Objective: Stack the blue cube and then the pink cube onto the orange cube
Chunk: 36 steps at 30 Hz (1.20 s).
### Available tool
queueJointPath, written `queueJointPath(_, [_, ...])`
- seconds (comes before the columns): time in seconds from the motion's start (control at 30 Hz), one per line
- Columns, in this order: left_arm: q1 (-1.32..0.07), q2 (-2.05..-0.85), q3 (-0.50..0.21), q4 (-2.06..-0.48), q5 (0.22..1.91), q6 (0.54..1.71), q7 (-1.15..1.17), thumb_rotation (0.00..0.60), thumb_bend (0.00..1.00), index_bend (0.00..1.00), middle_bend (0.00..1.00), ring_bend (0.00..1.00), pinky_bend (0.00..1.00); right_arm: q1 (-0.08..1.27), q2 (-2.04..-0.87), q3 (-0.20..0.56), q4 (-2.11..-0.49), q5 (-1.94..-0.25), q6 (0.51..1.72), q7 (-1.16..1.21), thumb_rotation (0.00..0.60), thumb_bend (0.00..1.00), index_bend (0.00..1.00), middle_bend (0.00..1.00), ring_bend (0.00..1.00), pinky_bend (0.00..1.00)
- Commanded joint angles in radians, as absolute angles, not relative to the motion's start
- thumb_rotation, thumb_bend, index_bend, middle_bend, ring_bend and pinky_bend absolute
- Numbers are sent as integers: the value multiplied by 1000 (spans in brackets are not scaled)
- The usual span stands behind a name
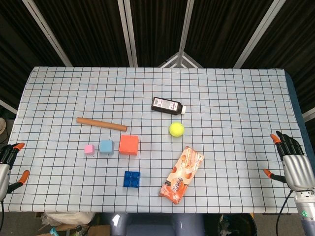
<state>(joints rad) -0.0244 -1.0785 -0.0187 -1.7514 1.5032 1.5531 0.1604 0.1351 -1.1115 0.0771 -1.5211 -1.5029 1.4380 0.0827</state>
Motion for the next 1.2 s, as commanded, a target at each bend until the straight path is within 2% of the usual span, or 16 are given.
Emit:
queueJointPath(0.03, [-26,-1079,-22,-1753,1499,1550,166,600,382,119,141,118,206,134,-1111,77,-1522,-1501,1438,79,600,128,0,7,14,103])
queueJointPath(0.83, [-41,-1097,-14,-1759,1527,1525,179,600,382,119,155,124,208,119,-1091,62,-1539,-1516,1449,101,600,128,0,7,14,103])
queueJointPath(1.0, [-92,-1085,-5,-1738,1569,1451,48,600,375,116,192,176,293,122,-1091,66,-1530,-1502,1435,115,600,128,0,7,14,103])
queueJointPath(1.2, [-174,-1038,-43,-1819,1547,1349,-12,600,365,122,357,324,454,126,-1092,67,-1525,-1499,1427,121,600,128,0,7,14,103])
